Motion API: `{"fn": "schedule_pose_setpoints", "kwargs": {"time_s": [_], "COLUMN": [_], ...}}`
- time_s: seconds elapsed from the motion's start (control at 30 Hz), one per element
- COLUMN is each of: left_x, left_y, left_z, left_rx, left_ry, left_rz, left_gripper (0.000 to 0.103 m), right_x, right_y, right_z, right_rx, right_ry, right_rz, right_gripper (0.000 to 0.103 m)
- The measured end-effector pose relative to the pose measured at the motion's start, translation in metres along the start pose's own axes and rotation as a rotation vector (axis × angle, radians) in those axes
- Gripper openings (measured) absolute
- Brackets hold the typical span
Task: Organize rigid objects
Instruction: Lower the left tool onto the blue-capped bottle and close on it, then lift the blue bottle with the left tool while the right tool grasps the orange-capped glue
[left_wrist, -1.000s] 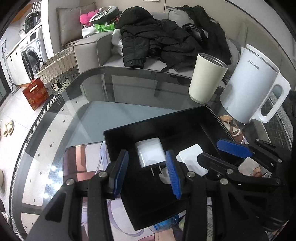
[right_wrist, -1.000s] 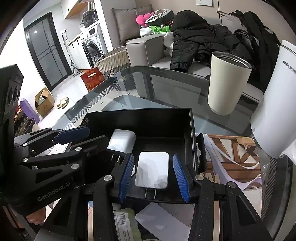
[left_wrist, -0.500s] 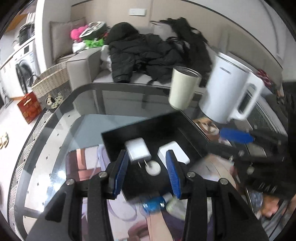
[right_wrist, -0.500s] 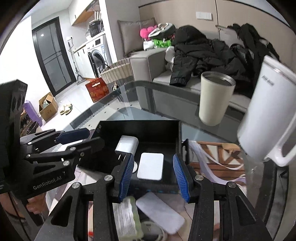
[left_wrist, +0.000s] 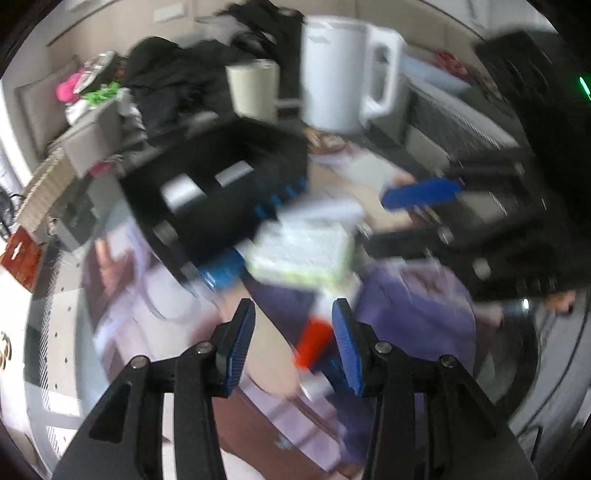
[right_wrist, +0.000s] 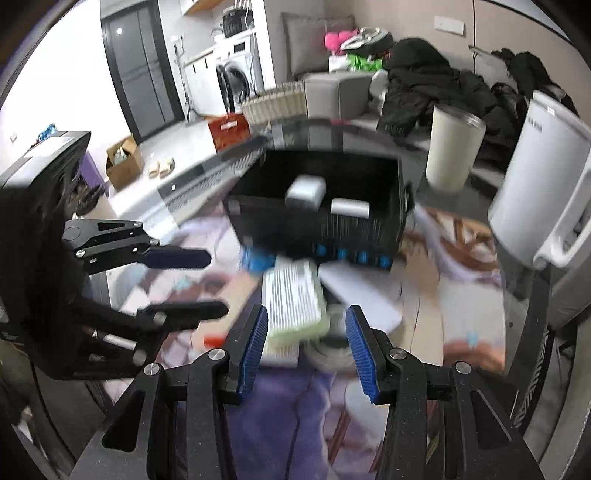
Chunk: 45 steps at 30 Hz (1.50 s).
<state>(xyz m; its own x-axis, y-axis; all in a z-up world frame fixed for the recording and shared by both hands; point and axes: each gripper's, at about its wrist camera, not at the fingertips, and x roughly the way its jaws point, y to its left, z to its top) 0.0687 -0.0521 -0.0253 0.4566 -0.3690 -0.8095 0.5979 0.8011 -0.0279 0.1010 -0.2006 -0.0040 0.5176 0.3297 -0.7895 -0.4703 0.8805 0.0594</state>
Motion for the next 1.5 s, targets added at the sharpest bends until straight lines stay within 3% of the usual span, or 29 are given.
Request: {"fn": "schedule_pose_setpoints", "kwargs": {"time_s": [0.17,0.4,0.7,0.93,1.13,1.3,1.33,1.4,1.5], "left_x": [0.011,0.016,0.009,-0.006,-0.013,-0.008,-0.007,-0.003,0.003], "left_y": [-0.021,-0.029,-0.028,-0.001,0.025,0.026,0.025,0.025,0.025], "left_z": [-0.012,-0.016,-0.034,-0.055,-0.066,-0.063,-0.062,-0.057,-0.049], "left_rx": [0.040,0.049,0.036,-0.035,-0.109,-0.113,-0.115,-0.128,-0.149], "left_ry": [0.050,0.087,0.120,0.118,0.103,0.097,0.098,0.093,0.089], "left_rz": [-0.048,-0.050,-0.036,-0.006,0.022,0.043,0.045,0.052,0.058], "left_gripper": [0.044,0.049,0.031,0.031,0.031,0.031,0.030,0.028,0.028], "right_x": [0.011,0.013,0.028,0.054,0.069,0.080,0.081,0.079,0.074], "right_y": [0.001,0.001,0.010,0.026,0.035,0.044,0.046,0.046,0.040], "right_z": [-0.021,-0.019,-0.018,-0.019,-0.007,-0.007,-0.007,-0.009,-0.015], "right_rx": [0.002,-0.002,0.016,0.078,0.102,0.055,0.037,0.015,0.006], "right_ry": [0.063,0.051,0.105,0.174,0.151,0.141,0.144,0.143,0.154], "right_rz": [0.004,-0.003,0.050,0.114,0.055,-0.004,-0.015,-0.014,0.003], "right_gripper": [0.045,0.045,0.045,0.045,0.046,0.045,0.044,0.025,0.021]}}
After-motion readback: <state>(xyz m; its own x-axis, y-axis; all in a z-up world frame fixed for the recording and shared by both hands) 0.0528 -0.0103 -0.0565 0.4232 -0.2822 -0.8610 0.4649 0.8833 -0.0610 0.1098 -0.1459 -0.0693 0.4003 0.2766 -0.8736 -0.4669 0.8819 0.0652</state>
